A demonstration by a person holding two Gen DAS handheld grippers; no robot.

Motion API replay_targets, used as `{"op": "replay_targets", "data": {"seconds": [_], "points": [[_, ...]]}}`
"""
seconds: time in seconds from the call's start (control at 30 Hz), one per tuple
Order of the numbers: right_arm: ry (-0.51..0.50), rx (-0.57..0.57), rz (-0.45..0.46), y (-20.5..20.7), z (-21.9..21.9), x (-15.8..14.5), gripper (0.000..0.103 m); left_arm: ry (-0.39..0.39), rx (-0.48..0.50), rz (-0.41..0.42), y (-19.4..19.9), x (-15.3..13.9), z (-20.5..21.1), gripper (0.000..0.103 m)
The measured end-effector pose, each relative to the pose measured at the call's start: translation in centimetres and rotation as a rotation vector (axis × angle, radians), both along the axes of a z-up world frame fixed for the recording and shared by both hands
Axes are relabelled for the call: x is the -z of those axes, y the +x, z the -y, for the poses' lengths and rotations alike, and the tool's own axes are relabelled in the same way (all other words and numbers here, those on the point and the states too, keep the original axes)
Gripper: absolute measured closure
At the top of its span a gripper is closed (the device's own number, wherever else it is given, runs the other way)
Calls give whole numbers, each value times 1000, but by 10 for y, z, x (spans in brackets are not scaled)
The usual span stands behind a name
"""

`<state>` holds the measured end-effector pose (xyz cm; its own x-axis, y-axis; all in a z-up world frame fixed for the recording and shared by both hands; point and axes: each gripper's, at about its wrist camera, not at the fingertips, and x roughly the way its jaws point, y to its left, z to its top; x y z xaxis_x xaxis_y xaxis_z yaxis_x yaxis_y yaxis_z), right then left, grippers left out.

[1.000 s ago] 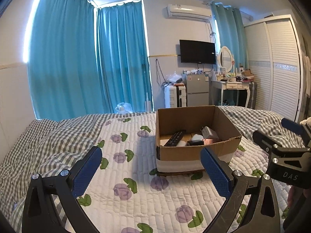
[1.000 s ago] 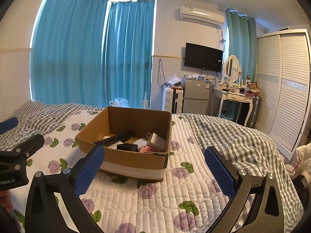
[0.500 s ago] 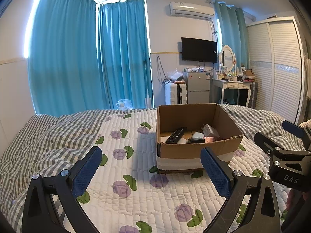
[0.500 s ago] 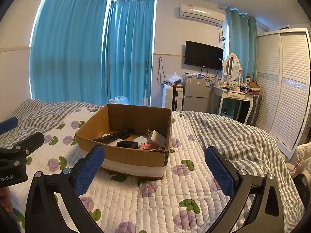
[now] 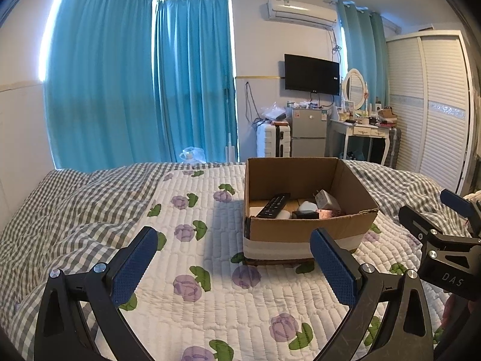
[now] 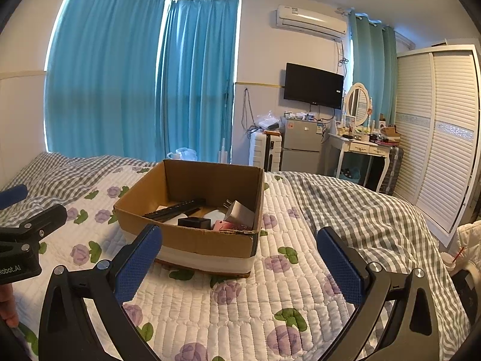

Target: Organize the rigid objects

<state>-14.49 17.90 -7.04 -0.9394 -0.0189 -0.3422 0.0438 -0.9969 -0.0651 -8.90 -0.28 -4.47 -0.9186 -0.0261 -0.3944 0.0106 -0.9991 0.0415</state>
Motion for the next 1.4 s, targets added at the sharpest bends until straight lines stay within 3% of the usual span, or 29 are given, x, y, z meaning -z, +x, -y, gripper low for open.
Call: {"op": "replay_targets", "data": {"seconds": [1.4], "points": [[4,16,32,-5,0,8,0,-1,-7,7,-1,4,1,0]]}}
